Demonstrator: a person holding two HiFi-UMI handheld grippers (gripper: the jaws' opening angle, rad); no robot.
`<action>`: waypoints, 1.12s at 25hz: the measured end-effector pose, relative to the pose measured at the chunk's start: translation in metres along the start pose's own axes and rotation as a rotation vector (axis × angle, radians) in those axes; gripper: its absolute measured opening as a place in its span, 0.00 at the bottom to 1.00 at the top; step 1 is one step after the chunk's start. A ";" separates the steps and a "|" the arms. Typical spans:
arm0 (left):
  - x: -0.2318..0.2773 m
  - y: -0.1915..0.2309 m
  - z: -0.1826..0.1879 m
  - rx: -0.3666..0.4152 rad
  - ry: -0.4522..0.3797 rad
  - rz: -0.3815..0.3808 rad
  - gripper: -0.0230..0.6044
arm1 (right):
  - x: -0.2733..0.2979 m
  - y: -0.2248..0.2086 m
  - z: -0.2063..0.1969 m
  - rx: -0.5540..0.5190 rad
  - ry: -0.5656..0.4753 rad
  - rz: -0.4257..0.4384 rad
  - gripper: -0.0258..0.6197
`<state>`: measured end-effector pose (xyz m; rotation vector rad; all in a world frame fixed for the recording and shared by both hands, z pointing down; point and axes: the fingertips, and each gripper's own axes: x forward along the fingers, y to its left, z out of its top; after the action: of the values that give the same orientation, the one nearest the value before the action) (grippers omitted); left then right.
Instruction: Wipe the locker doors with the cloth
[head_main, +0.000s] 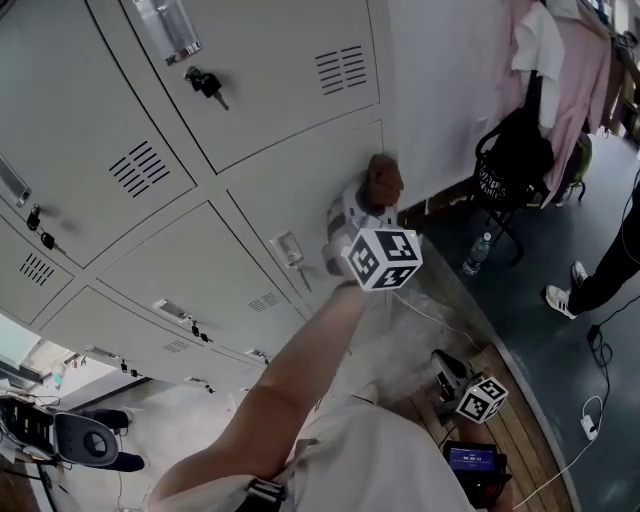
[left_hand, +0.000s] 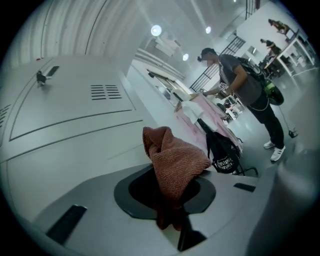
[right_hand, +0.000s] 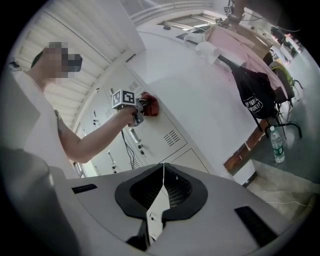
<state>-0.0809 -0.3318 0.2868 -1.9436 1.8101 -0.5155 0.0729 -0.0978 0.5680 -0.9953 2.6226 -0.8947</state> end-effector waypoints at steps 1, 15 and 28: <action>0.007 -0.008 0.002 0.005 0.006 -0.022 0.15 | -0.003 -0.002 0.001 0.000 -0.006 -0.008 0.07; -0.047 0.073 -0.002 -0.258 -0.039 0.124 0.15 | 0.018 0.007 -0.005 0.007 0.049 0.053 0.07; -0.145 0.201 -0.024 -0.248 -0.103 0.438 0.15 | 0.045 0.023 -0.024 -0.015 0.134 0.130 0.07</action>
<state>-0.2727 -0.1992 0.2000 -1.6039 2.2277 -0.0480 0.0180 -0.1026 0.5745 -0.7824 2.7710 -0.9425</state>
